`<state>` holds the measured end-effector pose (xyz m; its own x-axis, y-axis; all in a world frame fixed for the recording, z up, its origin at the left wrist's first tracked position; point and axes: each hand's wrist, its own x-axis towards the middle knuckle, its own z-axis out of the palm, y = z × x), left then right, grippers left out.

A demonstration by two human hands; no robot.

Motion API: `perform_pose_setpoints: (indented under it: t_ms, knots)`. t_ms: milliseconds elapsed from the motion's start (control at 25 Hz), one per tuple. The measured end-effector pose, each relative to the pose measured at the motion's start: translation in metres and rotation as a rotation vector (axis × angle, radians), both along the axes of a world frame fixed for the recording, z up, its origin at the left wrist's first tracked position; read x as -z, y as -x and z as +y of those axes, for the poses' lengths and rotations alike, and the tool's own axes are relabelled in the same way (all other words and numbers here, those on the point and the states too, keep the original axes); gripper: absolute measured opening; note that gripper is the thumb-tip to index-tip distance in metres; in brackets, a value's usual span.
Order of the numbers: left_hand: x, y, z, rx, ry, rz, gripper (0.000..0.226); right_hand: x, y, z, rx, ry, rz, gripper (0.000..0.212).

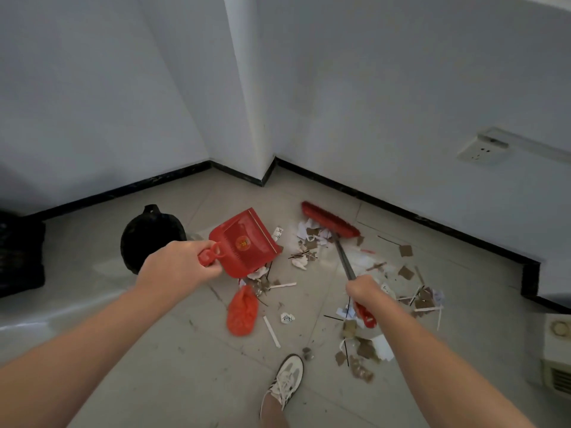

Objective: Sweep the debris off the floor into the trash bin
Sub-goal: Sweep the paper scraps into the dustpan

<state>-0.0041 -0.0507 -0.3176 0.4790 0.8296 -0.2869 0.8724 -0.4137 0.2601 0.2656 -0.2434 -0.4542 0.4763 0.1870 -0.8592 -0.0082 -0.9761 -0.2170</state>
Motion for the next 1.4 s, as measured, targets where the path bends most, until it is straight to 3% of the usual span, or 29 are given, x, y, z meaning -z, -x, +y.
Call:
perform_pose_setpoints:
  t_ms: [280, 400, 600, 680, 840, 960, 1040, 1160, 1280, 1400]
  knots:
    - [0.0, 0.098, -0.036, 0.009, 0.048, 0.061, 0.012, -0.017, 0.118, -0.047, -0.365, 0.091, 0.044, 0.037]
    - [0.0, 0.161, -0.065, -0.038, 0.074, 0.082, 0.02, -0.04, 0.172, -0.073, -0.402, 0.116, 0.077, 0.039]
    - [-0.004, 0.269, -0.107, -0.131, 0.137, -0.005, 0.014, -0.062, 0.247, -0.126, -0.414, 0.243, 0.056, 0.046]
    - [-0.003, 0.306, -0.124, -0.169, 0.165, -0.017, 0.028, -0.062, 0.27, -0.149, -0.444, 0.284, 0.021, 0.05]
    - [-0.004, 0.361, -0.148, -0.255, 0.239, -0.032, 0.037, -0.07, 0.3, -0.171, -0.442, 0.177, -0.035, 0.042]
    - [-0.009, 0.386, -0.156, -0.354, 0.288, -0.067, 0.041, -0.086, 0.302, -0.164, -0.389, 0.081, -0.043, 0.032]
    - [-0.014, 0.396, -0.164, -0.419, 0.294, -0.105, 0.044, -0.092, 0.299, -0.145, -0.472, 0.026, -0.107, 0.031]
    - [-0.019, 0.403, -0.172, -0.488, 0.263, -0.15, 0.021, -0.081, 0.288, -0.095, -0.574, -0.022, -0.161, 0.036]
    - [-0.019, 0.417, -0.172, -0.618, 0.206, -0.212, 0.005, -0.062, 0.288, -0.043, -0.494, -0.038, -0.056, 0.024]
    - [-0.017, 0.439, -0.172, -0.737, 0.123, -0.237, 0.016, -0.036, 0.303, -0.013, -0.357, 0.004, 0.037, 0.018]
